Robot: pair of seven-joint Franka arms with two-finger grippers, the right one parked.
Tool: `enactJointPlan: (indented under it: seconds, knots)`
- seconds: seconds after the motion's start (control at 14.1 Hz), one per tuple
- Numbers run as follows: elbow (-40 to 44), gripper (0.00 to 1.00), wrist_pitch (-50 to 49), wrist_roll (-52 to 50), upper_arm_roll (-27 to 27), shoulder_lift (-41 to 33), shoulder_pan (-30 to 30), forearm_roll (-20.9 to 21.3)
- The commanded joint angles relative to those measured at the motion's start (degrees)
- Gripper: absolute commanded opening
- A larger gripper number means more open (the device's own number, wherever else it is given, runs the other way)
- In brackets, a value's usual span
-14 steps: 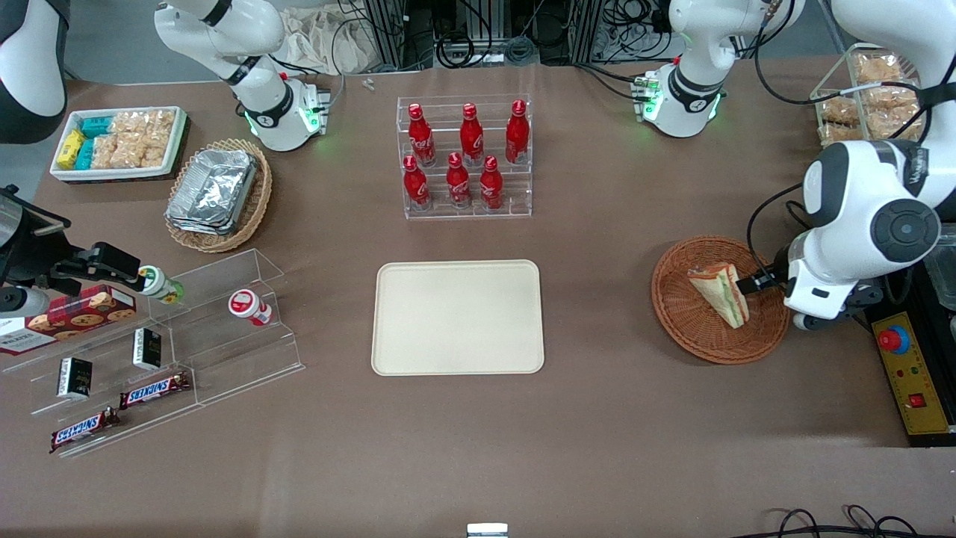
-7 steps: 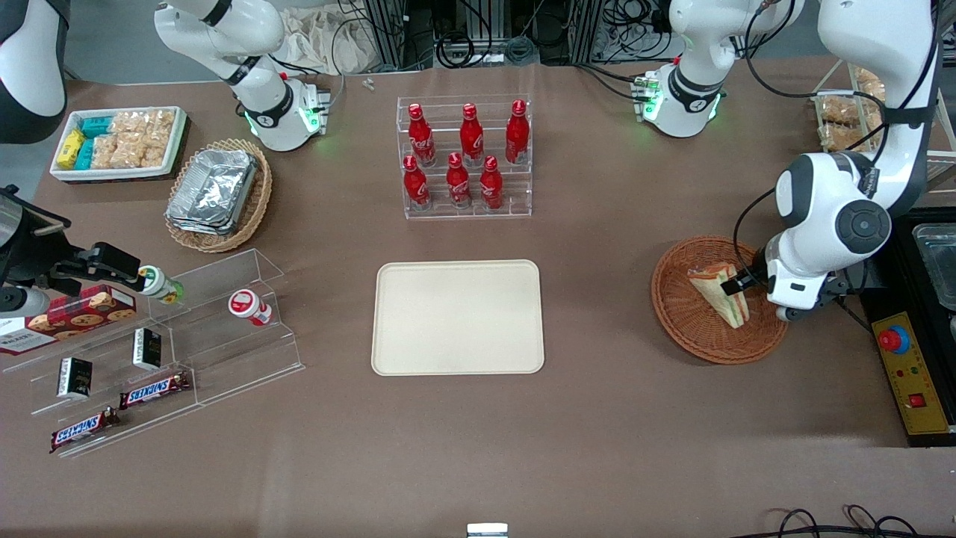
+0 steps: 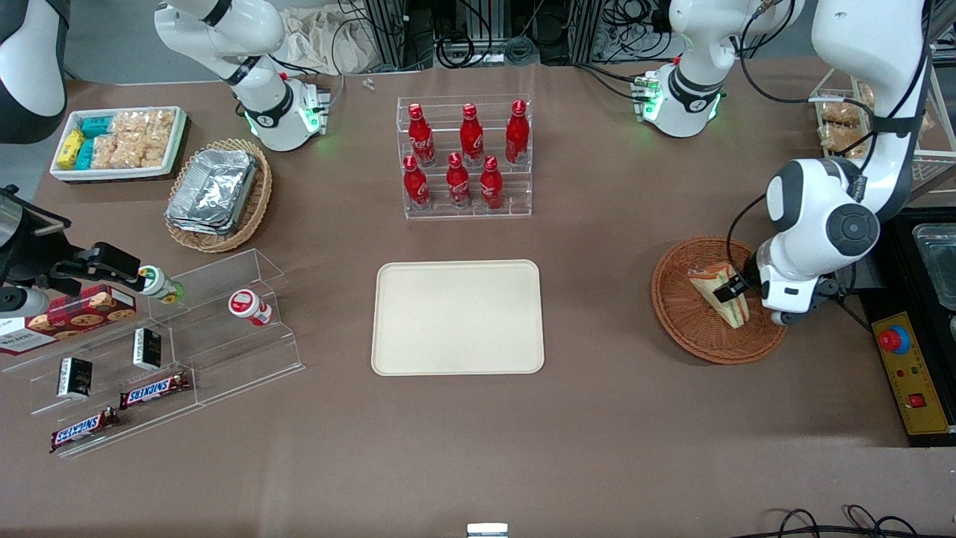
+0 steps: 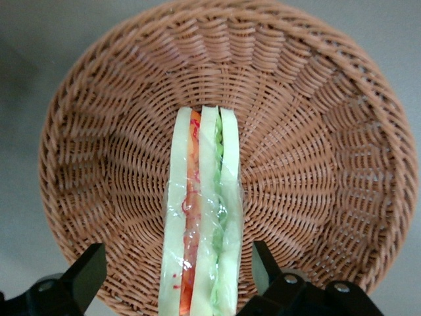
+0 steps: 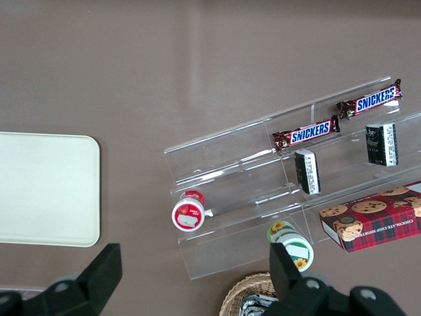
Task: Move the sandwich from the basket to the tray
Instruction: 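Lower the left gripper around the sandwich and close on it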
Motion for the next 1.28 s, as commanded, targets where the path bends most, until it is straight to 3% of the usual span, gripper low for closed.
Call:
enactJointPlan:
  seconds: [0.0, 0.35, 0.43, 0.57, 0.64, 0.71, 0.85, 1.2]
  knots:
    - [-2.1, 0.98, 3.3, -1.3, -0.1, 0.6, -0.2, -0.6]
    - [-1.8, 0.86, 3.5, -5.0, -0.4, 1.5, -1.4, -0.6]
    - [-1.7, 0.69, 3.5, -5.6, -0.4, 1.9, -1.8, -0.6]
    - [-1.5, 0.22, 3.5, -5.9, -0.4, 2.0, -1.8, -0.4]
    - [-1.4, 0.07, 3.3, -5.8, -0.5, 2.0, -1.9, -0.2]
    - [-1.2, 0.00, 2.8, -5.7, -0.5, 1.9, -1.9, 0.0]
    - [-0.2, 0.00, 1.0, -5.7, -0.7, 1.3, -1.8, 0.0]
    - [10.8, 0.00, -16.5, -4.9, -0.9, -1.3, -1.9, 0.4]
